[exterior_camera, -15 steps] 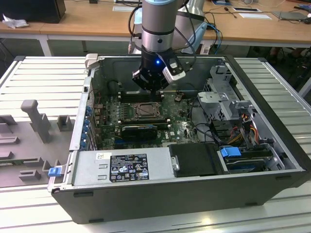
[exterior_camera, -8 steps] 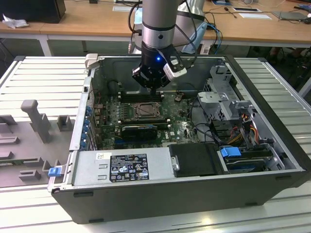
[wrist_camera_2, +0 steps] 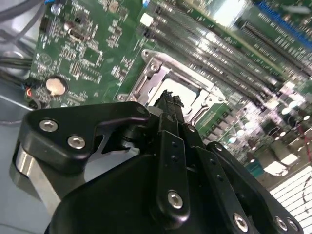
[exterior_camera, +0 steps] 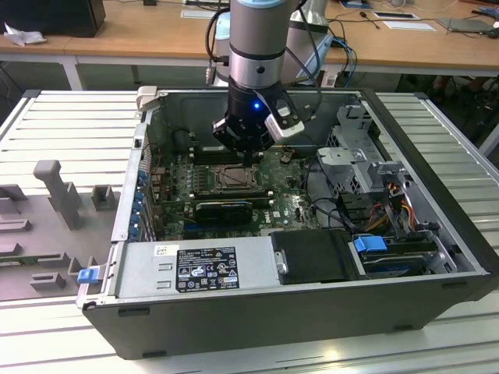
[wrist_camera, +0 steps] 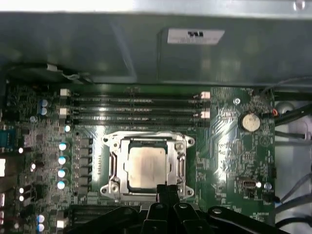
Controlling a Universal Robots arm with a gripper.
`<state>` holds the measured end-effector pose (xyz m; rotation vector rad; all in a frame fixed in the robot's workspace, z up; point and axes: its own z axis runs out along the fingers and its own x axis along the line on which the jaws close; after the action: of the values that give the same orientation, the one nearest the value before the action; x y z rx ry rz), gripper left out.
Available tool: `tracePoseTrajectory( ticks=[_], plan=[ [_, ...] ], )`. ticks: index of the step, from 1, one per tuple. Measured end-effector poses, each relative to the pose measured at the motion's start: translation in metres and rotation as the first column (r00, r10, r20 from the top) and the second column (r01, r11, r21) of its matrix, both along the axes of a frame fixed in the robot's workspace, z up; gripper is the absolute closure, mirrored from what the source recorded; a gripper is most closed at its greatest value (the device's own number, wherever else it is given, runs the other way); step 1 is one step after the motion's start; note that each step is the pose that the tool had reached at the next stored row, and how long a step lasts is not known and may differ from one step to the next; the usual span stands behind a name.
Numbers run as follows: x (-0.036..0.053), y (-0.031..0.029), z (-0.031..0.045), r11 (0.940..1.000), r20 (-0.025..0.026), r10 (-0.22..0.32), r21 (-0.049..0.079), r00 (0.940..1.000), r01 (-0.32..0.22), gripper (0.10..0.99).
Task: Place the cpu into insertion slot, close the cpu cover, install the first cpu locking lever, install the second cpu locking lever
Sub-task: 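Install the second cpu locking lever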
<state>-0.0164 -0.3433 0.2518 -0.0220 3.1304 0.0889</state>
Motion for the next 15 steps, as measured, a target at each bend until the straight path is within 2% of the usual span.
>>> tracePoseTrajectory(
  ticks=[1, 2, 3, 5, 6, 7, 11, 15],
  plan=[
    [0.0, -0.0011, -0.0001, 1.0, -0.0028, 0.0, 0.0, 1.0, 0.0, 0.98],
    [0.0001, -0.0037, -0.0007, 1.0, -0.0126, 0.0, 0.004, 0.9999, 0.0, 0.98],
    [0.0002, -0.0061, -0.0024, 1.0, -0.016, 0.0, 0.008, 0.9999, 0.0, 0.98],
    [0.0002, -0.0107, -0.0051, 0.9999, -0.016, 0.001, 0.013, 0.9999, 0.0, 0.98],
    [0.0001, -0.0151, -0.0071, 0.9998, -0.016, 0.001, 0.018, 0.9999, -0.001, 0.98],
    [-0.0006, -0.017, -0.0087, 0.9996, -0.016, 0.002, 0.028, 0.9999, -0.001, 0.98],
    [-0.0026, -0.0197, -0.0106, 0.9987, -0.016, 0.002, 0.052, 0.9999, -0.002, 0.98],
    [-0.006, -0.0288, -0.0115, 0.9982, -0.016, 0.003, 0.059, 0.9999, -0.002, 0.98]
  ],
)
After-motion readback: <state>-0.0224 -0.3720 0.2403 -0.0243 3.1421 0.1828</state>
